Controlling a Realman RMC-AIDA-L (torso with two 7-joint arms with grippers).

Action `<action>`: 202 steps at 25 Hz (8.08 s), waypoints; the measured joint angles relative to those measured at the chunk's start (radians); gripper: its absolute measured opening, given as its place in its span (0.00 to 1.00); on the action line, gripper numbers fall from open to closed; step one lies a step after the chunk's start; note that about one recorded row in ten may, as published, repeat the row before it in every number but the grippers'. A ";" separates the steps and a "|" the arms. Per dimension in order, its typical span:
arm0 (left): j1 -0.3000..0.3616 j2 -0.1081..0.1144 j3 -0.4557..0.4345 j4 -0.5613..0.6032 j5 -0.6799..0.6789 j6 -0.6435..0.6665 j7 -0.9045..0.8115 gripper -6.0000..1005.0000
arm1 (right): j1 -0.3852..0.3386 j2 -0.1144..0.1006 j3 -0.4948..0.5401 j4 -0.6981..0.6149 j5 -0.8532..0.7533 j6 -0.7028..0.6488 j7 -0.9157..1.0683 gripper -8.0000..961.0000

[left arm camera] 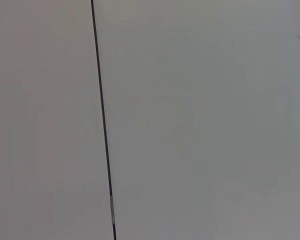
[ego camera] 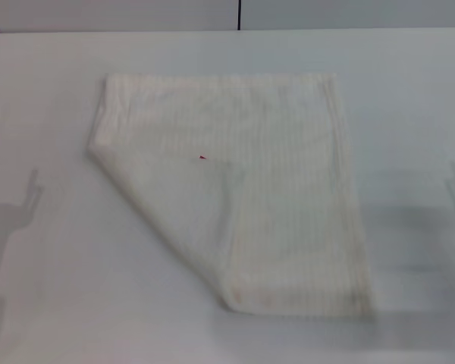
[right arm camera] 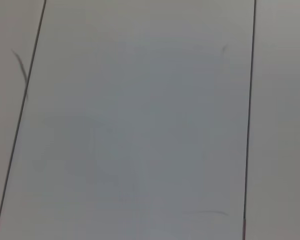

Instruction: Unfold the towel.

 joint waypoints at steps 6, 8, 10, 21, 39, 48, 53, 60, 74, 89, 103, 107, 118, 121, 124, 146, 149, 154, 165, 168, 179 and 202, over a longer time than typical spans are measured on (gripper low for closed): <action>0.000 0.000 0.002 0.000 0.002 -0.007 0.000 0.76 | 0.000 0.000 0.000 -0.002 0.004 -0.002 -0.001 0.78; 0.000 0.000 0.002 0.000 0.002 -0.009 0.000 0.76 | 0.000 0.000 0.000 -0.003 0.004 -0.003 -0.001 0.78; 0.000 0.000 0.002 -0.001 -0.001 -0.015 0.000 0.76 | 0.000 0.000 0.000 -0.014 0.004 -0.014 0.002 0.78; -0.019 0.073 -0.016 -0.351 0.108 -0.402 -0.001 0.74 | 0.013 -0.076 0.011 -0.324 -0.004 -0.269 -0.005 0.67; -0.077 0.170 -0.120 -1.251 0.302 -1.741 0.072 0.72 | 0.192 -0.015 1.032 -0.896 -0.110 -2.119 -0.382 0.01; -0.151 0.013 -0.287 -1.385 0.059 -2.195 0.524 0.71 | 0.543 -0.015 1.267 -0.698 -0.492 -2.479 -0.134 0.01; -0.205 0.016 -0.301 -1.355 0.012 -2.281 0.555 0.71 | 0.683 -0.032 1.309 -0.564 -0.534 -2.566 -0.129 0.01; -0.241 0.011 -0.272 -1.283 0.024 -2.287 0.557 0.70 | 0.799 -0.029 1.307 -0.408 -0.566 -2.552 -0.134 0.01; -0.311 0.007 -0.185 -1.151 0.020 -2.204 0.557 0.69 | 0.857 -0.027 1.301 -0.276 -0.575 -2.506 -0.141 0.01; -0.375 0.003 -0.149 -1.014 -0.010 -2.120 0.548 0.67 | 0.878 -0.024 1.302 -0.215 -0.588 -2.481 -0.153 0.01; -0.462 0.003 -0.129 -0.860 -0.060 -2.099 0.546 0.65 | 0.882 -0.024 1.302 -0.215 -0.589 -2.487 -0.161 0.01; -0.464 0.003 -0.132 -0.855 -0.061 -2.093 0.546 0.65 | 0.882 -0.024 1.299 -0.215 -0.589 -2.487 -0.162 0.01; -0.485 0.003 -0.136 -0.847 -0.061 -2.131 0.526 0.62 | 0.882 -0.024 1.290 -0.215 -0.588 -2.488 -0.163 0.01; -0.499 0.005 -0.138 -0.846 -0.061 -2.164 0.526 0.56 | 0.882 -0.023 1.290 -0.215 -0.588 -2.488 -0.163 0.01; -0.506 0.006 -0.136 -0.878 -0.049 -2.221 0.524 0.50 | 0.882 -0.023 1.290 -0.215 -0.588 -2.488 -0.163 0.01; -0.385 0.011 -0.171 -1.404 0.308 -2.843 0.154 0.07 | 0.874 -0.023 1.290 -0.215 -0.589 -2.490 -0.164 0.02; -0.336 0.014 -0.182 -1.488 0.310 -2.896 0.117 0.08 | 0.873 -0.023 1.290 -0.215 -0.590 -2.490 -0.164 0.02; -0.288 0.016 -0.201 -1.547 0.311 -2.954 0.081 0.08 | 0.873 -0.023 1.290 -0.215 -0.592 -2.490 -0.164 0.02; -0.247 0.018 -0.224 -1.602 0.313 -3.040 0.056 0.10 | 0.873 -0.023 1.290 -0.215 -0.597 -2.491 -0.164 0.02; -0.247 0.018 -0.224 -1.602 0.313 -3.040 0.056 0.10 | 0.873 -0.023 1.290 -0.215 -0.597 -2.492 -0.164 0.02; -0.216 0.018 -0.240 -1.624 0.313 -3.100 0.052 0.11 | 0.873 -0.023 1.290 -0.215 -0.597 -2.493 -0.164 0.02; -0.146 0.029 -0.241 -1.611 0.313 -3.082 0.038 0.41 | 0.852 -0.012 1.281 -0.294 -0.599 -2.542 -0.174 0.02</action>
